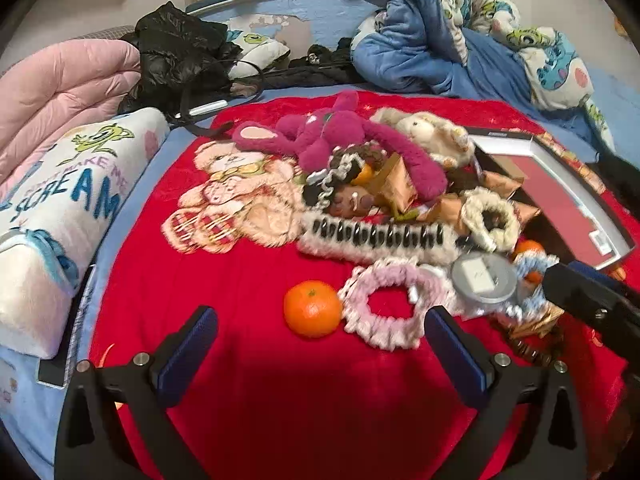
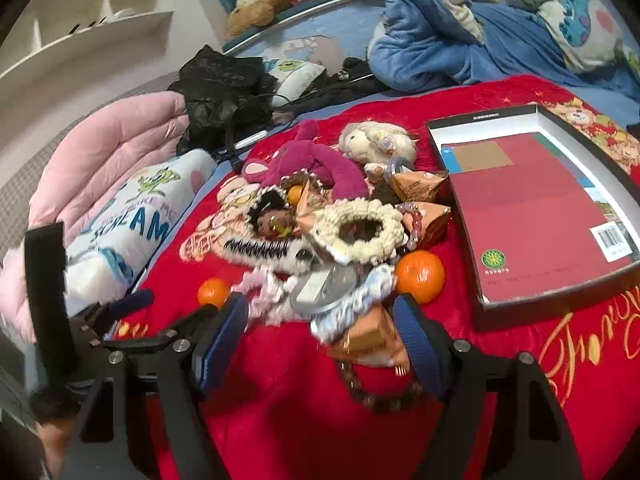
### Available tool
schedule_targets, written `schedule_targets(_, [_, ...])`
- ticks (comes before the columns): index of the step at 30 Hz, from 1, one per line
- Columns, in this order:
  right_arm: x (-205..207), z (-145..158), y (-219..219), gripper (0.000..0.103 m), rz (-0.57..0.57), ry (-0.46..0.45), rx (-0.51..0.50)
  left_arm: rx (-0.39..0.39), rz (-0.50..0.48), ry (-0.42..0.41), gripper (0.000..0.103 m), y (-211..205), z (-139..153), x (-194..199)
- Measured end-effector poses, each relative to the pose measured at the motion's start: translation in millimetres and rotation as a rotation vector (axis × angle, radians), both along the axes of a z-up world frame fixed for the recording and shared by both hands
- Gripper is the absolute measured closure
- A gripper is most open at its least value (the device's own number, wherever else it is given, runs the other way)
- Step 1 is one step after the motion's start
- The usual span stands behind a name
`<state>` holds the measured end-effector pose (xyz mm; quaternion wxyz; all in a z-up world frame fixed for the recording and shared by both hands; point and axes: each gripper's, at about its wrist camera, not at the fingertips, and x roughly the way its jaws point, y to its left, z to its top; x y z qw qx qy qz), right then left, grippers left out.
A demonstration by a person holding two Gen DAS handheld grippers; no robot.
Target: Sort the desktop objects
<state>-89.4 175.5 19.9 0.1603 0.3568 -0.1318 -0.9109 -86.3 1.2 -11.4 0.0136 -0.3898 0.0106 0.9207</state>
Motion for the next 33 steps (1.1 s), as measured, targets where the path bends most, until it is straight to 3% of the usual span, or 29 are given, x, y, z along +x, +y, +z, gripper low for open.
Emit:
schedule_targets(4, [-14,-1,2,0.03,-0.011,-0.031,-0.007,0.035,-0.016,-0.016,0.0,1,-3,-5])
schedule_targets(11, [-19,-13,1,0.03,-0.016,-0.083,-0.011,-0.035,-0.048,-0.001,0.0,15,-9,-4])
schedule_targets(14, [-20,-15,3,0.03,-0.018,-0.09,-0.021,-0.125,-0.059,0.01,0.0,24,-11,-4])
schedule_targets(16, [-22,-16,4,0.031,-0.028,-0.1,-0.01,-0.115,-0.079,-0.001,0.0,27,-13,-6])
schedule_targets(21, [-32,-26,10,0.062,-0.04,-0.169,-0.046,-0.103,-0.074,0.005,0.0,24,-15,-13])
schedule_targets(28, [-42,-27,6,0.071,-0.07,-0.19,-0.026,-0.073,-0.109,0.012,0.0,24,-16,-14])
schedule_targets(33, [-36,-23,5,0.09,-0.062,-0.158,-0.022,-0.071,-0.137,0.014,0.0,28,-17,-10])
